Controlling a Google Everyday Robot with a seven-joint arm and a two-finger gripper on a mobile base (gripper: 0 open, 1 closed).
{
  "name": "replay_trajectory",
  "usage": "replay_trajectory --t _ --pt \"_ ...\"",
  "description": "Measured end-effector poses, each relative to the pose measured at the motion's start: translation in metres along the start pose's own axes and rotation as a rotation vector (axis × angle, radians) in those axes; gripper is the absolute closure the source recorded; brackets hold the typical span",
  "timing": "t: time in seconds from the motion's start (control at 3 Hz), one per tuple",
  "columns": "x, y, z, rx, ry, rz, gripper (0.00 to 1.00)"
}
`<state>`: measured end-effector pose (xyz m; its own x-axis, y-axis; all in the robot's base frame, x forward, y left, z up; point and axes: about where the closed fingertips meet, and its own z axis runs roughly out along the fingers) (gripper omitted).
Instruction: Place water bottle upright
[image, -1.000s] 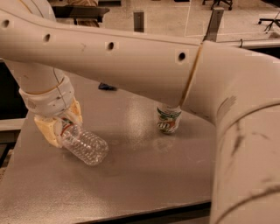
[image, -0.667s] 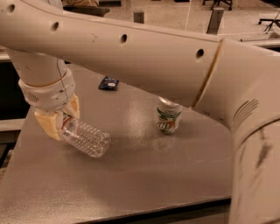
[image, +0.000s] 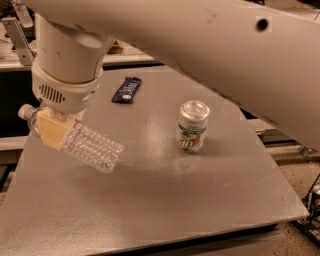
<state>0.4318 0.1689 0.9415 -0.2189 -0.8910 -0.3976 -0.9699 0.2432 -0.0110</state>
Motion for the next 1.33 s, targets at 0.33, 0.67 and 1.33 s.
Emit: replay_trajectory --t 0.33,0.67,1.33 --pt "-0.009 0.005 -0.027 -0.004 -0.252 -0.064 1.00" --pt "-0.014 -0.001 -0.039 -0.007 -0.431 -0.073 1.00" --pt "-0.015 -0.010 -0.036 -0.083 -0.763 -0.085 1.00"
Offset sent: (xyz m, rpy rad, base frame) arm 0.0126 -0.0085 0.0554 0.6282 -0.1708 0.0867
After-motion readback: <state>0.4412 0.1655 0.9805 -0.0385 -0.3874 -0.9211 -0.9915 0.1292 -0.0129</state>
